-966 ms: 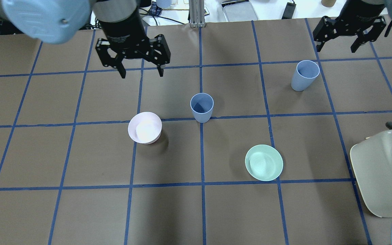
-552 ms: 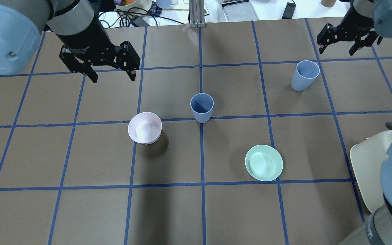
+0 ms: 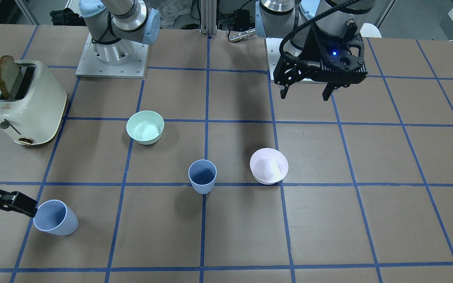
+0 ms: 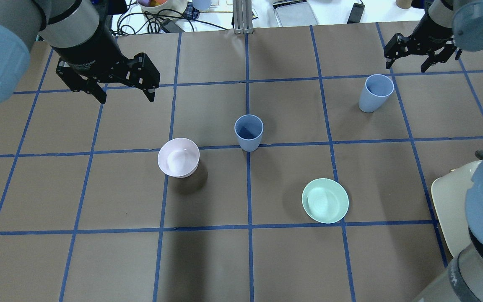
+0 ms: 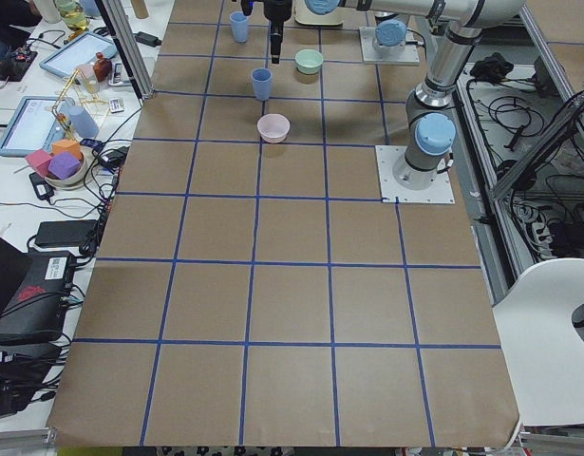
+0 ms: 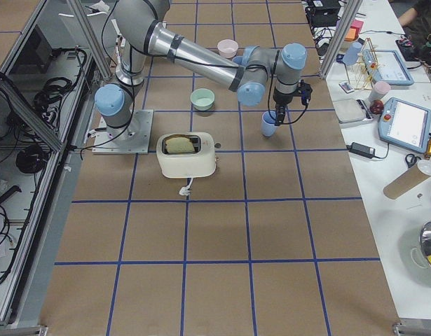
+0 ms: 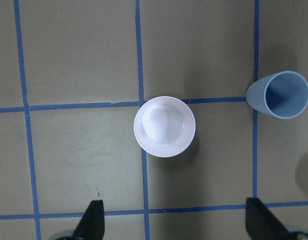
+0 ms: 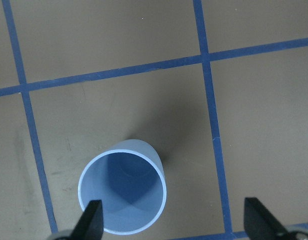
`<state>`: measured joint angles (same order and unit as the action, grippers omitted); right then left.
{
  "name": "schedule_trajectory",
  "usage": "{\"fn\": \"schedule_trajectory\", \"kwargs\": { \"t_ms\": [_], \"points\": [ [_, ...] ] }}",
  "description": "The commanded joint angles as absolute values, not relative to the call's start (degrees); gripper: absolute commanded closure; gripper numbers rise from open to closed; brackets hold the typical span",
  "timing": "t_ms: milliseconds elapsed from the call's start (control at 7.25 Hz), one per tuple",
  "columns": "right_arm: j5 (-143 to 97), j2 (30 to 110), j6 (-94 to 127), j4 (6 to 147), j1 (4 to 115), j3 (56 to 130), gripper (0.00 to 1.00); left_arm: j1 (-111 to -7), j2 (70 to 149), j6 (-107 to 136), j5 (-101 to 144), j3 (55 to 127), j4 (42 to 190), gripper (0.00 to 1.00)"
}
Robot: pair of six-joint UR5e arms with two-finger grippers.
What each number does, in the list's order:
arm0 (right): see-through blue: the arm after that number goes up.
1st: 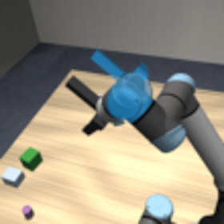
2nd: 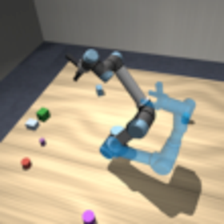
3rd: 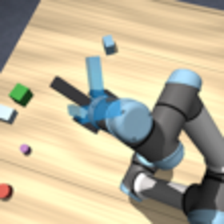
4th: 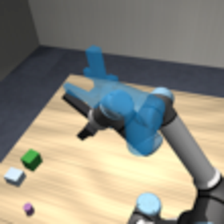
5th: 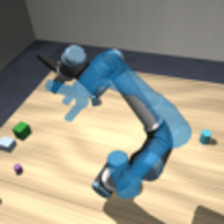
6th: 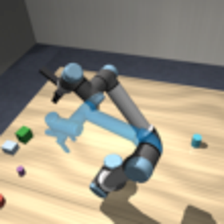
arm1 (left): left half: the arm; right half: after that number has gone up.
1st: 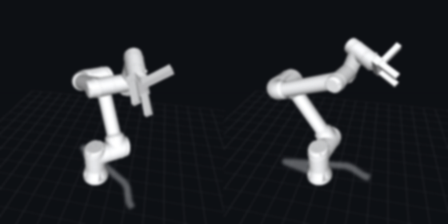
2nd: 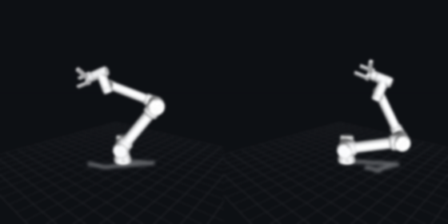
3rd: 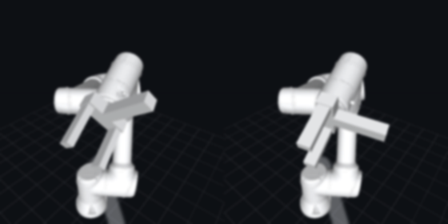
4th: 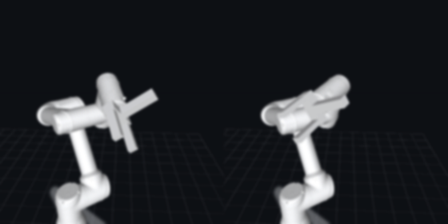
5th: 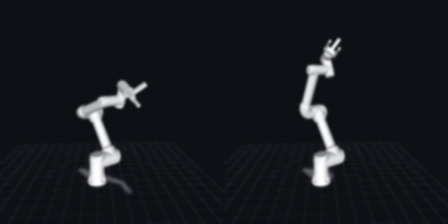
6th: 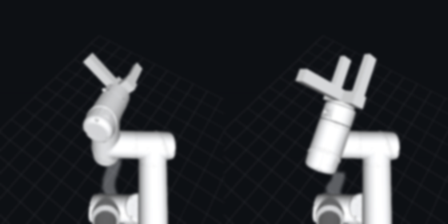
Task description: Stack blue cups with both arms
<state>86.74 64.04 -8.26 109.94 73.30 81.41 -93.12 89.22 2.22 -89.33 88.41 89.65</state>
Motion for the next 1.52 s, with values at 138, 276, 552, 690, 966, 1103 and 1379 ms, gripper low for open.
{"fn": "schedule_trajectory", "kwargs": {
  "t_ms": [138,276,552,690,966,1103,1379],
  "points": [
    [86.4,63.9,-7.9,109.9,73.3,81.9,0.00,-92.9,89.0,2.2,-89.3,88.9,89.3,0.00],
    [86.6,64.0,-7.8,109.9,73.3,81.9,0.00,-92.9,89.0,2.3,-89.3,88.9,89.3,0.00],
    [86.7,64.0,-8.6,109.8,73.1,82.1,0.00,-92.8,89.1,2.3,-89.2,88.9,89.3,0.00],
    [86.7,64.0,-8.6,109.9,73.1,82.1,0.00,-92.8,89.0,2.2,-89.2,88.9,89.4,0.00],
    [86.5,63.8,-8.6,110.0,73.1,82.2,0.00,-92.6,89.0,2.1,-89.1,88.7,89.3,0.00],
    [86.3,63.6,-8.6,109.9,73.1,82.4,0.00,-92.5,89.1,2.1,-88.9,88.8,89.3,0.00],
    [86.4,62.4,-8.6,113.0,73.1,84.4,0.00,-92.5,89.2,2.1,-89.0,88.9,89.3,0.00]
  ]
}}
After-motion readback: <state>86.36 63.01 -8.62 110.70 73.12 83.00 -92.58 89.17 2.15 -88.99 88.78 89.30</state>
